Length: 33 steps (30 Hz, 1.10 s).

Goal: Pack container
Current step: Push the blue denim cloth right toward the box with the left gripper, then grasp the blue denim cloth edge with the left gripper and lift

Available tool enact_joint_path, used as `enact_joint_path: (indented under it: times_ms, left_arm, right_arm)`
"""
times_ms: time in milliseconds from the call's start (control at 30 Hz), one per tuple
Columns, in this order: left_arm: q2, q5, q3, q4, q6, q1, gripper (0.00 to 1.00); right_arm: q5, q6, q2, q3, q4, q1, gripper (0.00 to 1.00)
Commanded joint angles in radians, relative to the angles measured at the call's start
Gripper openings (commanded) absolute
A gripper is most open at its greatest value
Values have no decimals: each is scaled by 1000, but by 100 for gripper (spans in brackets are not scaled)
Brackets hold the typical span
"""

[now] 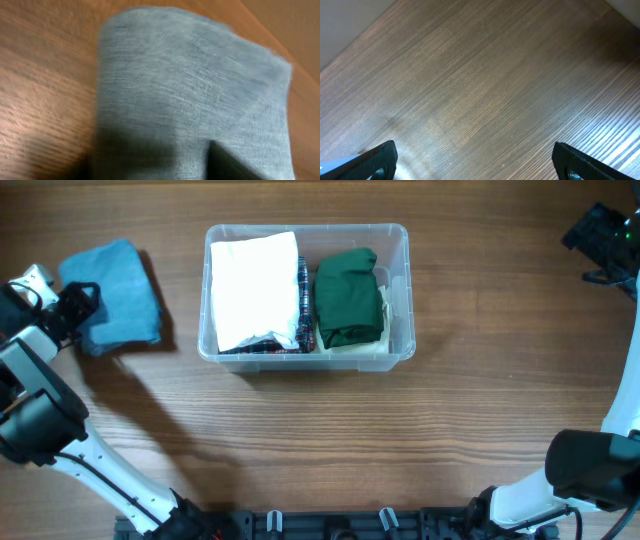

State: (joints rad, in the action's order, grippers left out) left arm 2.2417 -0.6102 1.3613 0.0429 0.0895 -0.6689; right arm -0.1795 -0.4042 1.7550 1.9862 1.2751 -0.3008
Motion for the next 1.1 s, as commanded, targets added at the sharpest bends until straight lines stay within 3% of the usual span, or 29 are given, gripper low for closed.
enact_joint_path:
  times_ms: [0,67,433,733,1067]
  left_arm:
    - [83,5,-48,-45,112,20,23]
    - [83,-29,-48,-40,114,19,16]
    - [51,-290,-45,86,241,19,4]
    - [-96,-336,-45,74,316,19,4]
    - [-405,-336,-45,-52,319,19,4]
  right_arm:
    - [5,-16,11,2,-3,2,100]
    - [5,-15,11,2,-3,2,100]
    - [5,-16,11,2,-3,2,100]
    - [5,-15,11,2,-4,2,100]
    - [5,-16,11,2,-3,2,100]
